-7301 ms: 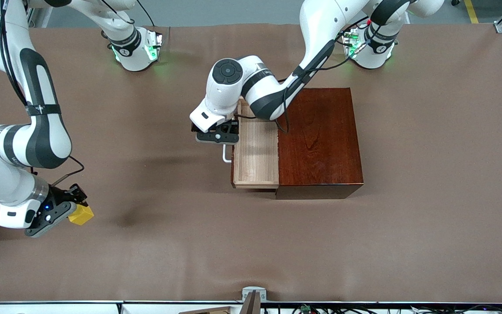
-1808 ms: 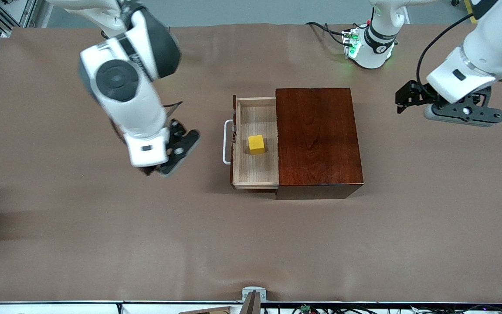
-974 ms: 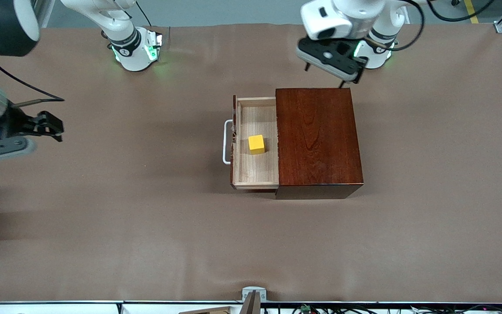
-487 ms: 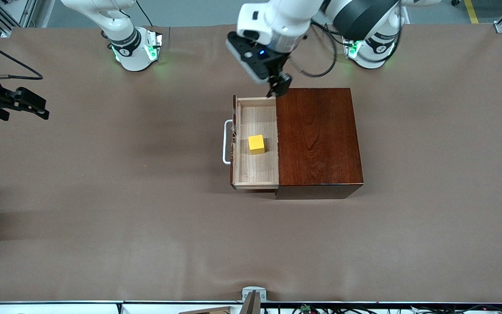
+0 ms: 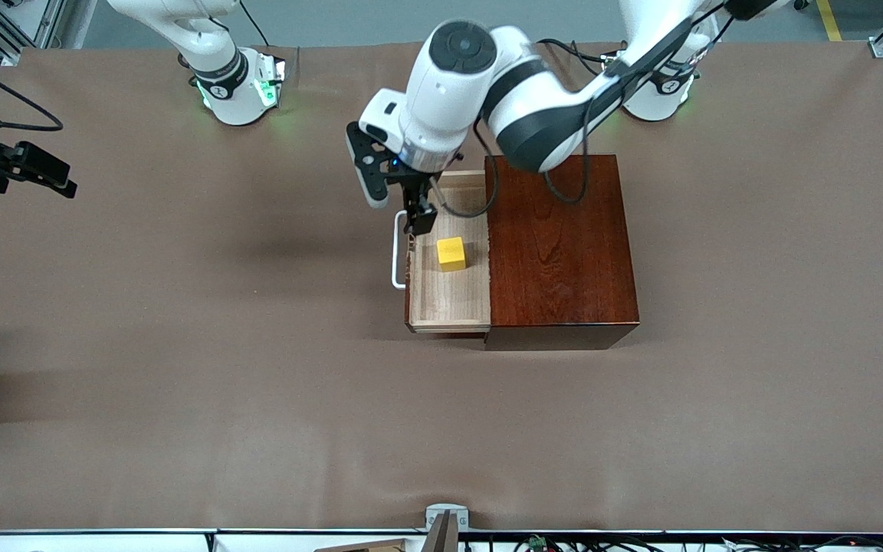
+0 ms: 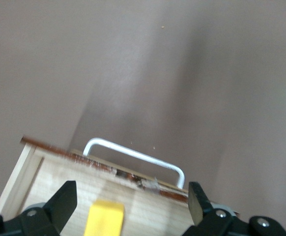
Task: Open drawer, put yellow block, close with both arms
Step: 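Push the drawer closed into the box with the left gripper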
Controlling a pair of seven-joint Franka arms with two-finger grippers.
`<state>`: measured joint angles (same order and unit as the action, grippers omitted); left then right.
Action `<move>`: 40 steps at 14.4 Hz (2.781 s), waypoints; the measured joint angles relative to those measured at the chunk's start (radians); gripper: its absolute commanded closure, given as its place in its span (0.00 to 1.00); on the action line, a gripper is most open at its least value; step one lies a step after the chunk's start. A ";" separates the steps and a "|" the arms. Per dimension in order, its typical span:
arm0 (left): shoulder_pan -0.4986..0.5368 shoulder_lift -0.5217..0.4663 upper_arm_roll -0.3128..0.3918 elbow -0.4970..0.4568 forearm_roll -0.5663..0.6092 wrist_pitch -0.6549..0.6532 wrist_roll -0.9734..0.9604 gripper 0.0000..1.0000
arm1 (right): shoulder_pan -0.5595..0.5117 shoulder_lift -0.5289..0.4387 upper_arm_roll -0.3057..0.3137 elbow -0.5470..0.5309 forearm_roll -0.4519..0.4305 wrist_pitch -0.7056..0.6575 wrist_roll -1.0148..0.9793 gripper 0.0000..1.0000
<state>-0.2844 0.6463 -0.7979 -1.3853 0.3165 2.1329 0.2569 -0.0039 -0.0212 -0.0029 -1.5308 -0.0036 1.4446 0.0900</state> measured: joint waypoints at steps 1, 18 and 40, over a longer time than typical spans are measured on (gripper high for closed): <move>-0.008 0.030 0.008 0.003 0.016 0.023 0.047 0.00 | -0.001 0.000 0.000 -0.001 0.000 -0.001 0.003 0.00; -0.190 0.126 0.215 0.025 0.042 0.053 0.236 0.00 | -0.015 0.037 0.001 -0.022 0.015 0.131 0.008 0.00; -0.152 0.114 0.233 0.091 0.174 -0.490 0.244 0.00 | -0.014 0.054 0.007 -0.024 0.015 0.192 0.009 0.00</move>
<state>-0.4366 0.7608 -0.5648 -1.2942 0.4901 1.6429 0.5007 -0.0181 0.0323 0.0037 -1.5548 0.0119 1.6366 0.0986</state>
